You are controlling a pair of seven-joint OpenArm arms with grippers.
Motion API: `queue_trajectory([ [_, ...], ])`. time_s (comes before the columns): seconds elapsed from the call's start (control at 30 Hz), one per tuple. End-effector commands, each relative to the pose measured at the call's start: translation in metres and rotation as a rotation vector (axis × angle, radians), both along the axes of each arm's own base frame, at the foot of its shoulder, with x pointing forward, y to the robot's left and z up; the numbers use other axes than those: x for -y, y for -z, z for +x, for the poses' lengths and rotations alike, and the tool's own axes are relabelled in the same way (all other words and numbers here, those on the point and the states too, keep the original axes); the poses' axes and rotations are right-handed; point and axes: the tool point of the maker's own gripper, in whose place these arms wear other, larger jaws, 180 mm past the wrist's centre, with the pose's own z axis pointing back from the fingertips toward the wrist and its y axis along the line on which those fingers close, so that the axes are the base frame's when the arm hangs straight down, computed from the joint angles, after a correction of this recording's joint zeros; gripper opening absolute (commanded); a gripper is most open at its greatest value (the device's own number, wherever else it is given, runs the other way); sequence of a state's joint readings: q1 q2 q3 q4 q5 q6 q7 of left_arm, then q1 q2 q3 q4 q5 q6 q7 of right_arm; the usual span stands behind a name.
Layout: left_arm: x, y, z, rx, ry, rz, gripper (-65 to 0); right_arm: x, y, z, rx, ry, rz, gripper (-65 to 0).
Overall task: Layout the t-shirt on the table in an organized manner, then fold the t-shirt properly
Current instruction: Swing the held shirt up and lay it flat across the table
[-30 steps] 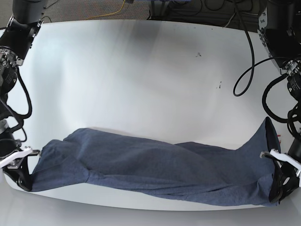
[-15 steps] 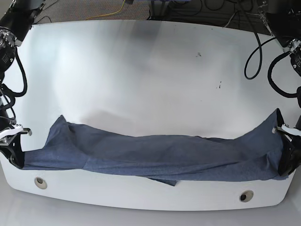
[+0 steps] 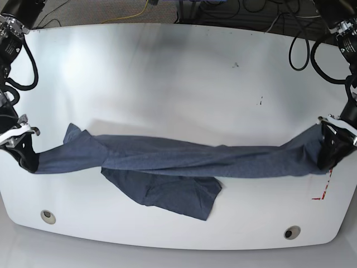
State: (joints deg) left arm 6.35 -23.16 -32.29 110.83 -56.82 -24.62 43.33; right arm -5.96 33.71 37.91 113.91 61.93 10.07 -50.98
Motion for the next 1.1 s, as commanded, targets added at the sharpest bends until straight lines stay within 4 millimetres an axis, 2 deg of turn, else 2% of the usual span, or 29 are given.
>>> queue_trajectory([
  [0.0,0.003,-0.001,-0.005,0.015,0.000,-0.023,-65.0,0.005,-0.004,-0.004,0.023,0.021,-0.003,-65.0],
  [0.2,0.011,0.031,-0.021,-0.070,-0.004,-0.070,-65.0,0.005,0.016,-0.018,-0.023,0.035,0.055,-65.0],
  [0.43,0.042,0.075,-0.044,-0.210,0.069,-0.107,-65.0,-0.002,0.045,-0.040,-0.102,0.029,0.145,-65.0],
  [0.6,0.061,0.098,-0.058,-0.288,0.118,-0.123,-65.0,-0.007,0.061,-0.053,-0.151,0.028,0.179,-65.0],
  [0.9,0.069,0.125,-0.085,-0.395,0.134,-0.136,-65.0,-0.004,0.086,-0.078,-0.239,0.058,0.194,-65.0],
  [1.07,0.067,0.138,-0.103,-0.455,0.128,-0.134,-65.0,-0.003,0.096,-0.090,-0.285,0.065,0.196,-65.0],
])
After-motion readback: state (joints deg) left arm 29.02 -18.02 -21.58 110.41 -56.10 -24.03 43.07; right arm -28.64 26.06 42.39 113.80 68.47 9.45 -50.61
